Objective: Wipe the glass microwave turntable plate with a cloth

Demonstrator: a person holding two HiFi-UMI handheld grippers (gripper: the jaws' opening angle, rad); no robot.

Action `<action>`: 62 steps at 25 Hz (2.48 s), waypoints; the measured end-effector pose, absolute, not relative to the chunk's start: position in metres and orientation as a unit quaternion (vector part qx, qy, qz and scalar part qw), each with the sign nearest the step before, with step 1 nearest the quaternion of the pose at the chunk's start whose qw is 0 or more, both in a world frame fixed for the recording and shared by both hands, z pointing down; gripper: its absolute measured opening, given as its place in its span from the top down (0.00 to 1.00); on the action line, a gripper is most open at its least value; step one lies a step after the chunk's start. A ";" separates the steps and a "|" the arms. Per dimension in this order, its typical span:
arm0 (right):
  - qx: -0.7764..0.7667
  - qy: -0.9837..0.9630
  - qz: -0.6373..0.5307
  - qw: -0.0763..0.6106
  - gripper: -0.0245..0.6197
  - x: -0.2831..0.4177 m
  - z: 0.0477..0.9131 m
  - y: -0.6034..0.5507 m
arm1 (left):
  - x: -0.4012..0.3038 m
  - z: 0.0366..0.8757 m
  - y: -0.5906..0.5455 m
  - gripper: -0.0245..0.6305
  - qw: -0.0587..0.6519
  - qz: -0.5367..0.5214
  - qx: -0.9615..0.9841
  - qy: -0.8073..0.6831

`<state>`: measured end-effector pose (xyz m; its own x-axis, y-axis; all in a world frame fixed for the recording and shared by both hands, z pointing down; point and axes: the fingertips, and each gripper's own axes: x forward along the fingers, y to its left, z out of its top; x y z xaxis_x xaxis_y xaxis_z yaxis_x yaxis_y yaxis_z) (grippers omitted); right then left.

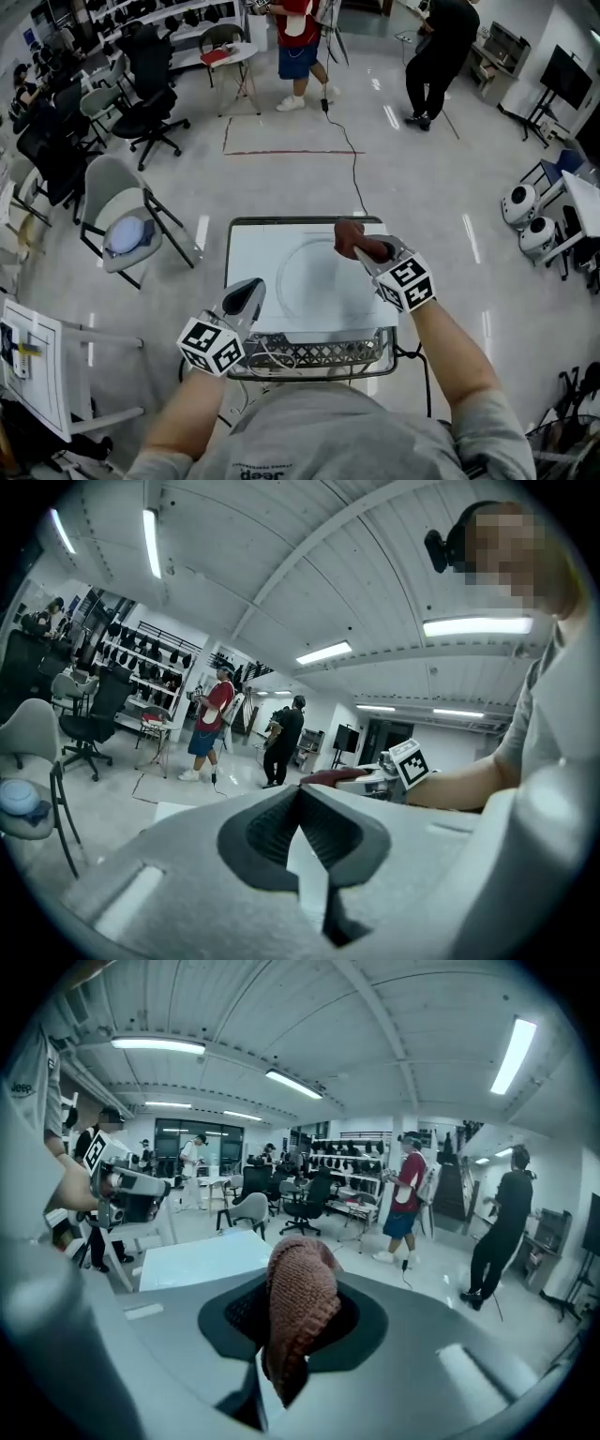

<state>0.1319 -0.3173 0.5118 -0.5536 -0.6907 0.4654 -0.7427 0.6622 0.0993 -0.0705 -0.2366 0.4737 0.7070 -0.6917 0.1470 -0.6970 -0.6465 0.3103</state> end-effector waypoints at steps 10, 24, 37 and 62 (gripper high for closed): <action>0.278 -0.905 0.060 0.316 0.84 0.003 0.559 -0.330 | -0.085 0.476 -0.233 0.96 0.185 0.001 0.901 -0.392; 0.332 -0.869 0.077 0.358 0.84 0.090 0.582 -0.349 | -0.094 0.486 -0.236 0.96 0.202 -0.005 0.898 -0.391; 0.367 -0.850 0.062 0.373 0.84 0.171 0.563 -0.331 | -0.072 0.481 -0.232 0.96 0.201 -0.007 0.904 -0.378; 0.175 -0.913 0.026 0.367 0.84 -0.027 0.583 -0.284 | -0.170 0.495 -0.250 0.96 0.185 -0.006 0.866 -0.464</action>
